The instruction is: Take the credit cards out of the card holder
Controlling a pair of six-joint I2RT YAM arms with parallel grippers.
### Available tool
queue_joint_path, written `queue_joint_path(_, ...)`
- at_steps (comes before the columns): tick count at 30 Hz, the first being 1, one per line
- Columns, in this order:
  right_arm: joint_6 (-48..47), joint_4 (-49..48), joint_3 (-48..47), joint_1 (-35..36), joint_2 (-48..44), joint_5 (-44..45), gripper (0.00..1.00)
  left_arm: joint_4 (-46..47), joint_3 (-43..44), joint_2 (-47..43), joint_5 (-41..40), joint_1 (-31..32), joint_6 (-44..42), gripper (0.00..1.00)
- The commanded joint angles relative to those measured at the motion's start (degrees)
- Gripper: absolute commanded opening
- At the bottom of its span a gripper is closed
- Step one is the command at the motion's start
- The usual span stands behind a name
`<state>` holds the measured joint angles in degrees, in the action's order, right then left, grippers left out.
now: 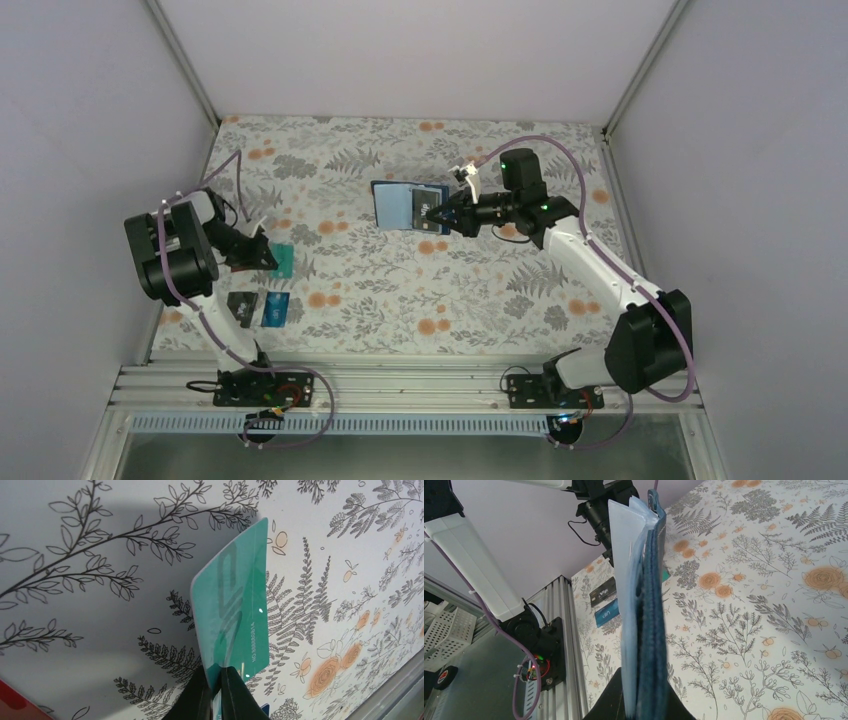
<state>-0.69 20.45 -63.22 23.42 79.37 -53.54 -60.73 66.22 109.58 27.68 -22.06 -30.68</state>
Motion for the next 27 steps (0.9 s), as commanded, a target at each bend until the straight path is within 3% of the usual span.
queue_joint_path(1,-1.23,-0.10,-1.41,-0.43,0.51,-1.02,0.04,3.81,0.85,1.96,-6.88,0.09,-0.01,0.11)
queue_joint_path(3,-1.18,-0.09,-1.51,-0.48,0.75,-1.28,0.04,3.97,1.24,1.63,-7.09,0.09,0.37,0.20)
queue_joint_path(10,-1.25,0.05,-1.54,-0.48,0.87,-2.23,0.04,1.07,4.82,-2.53,-6.95,0.10,0.49,0.35)
queue_joint_path(14,-1.16,-0.16,-1.72,-0.47,0.85,-3.65,0.04,-2.27,9.56,-7.61,-3.05,0.67,0.10,0.44)
queue_joint_path(17,-0.79,-0.58,-1.84,-0.48,0.72,-5.70,0.04,-4.92,15.57,-11.80,0.29,2.31,-0.14,0.59)
queue_joint_path(22,1.60,-2.50,-2.79,-0.18,1.06,-8.60,0.04,-6.53,24.86,-18.85,10.39,10.77,-1.40,0.99)
queue_joint_path(27,6.56,-7.65,-3.84,1.27,1.36,-9.92,0.04,2.50,24.04,-24.95,28.93,22.80,1.27,1.00)
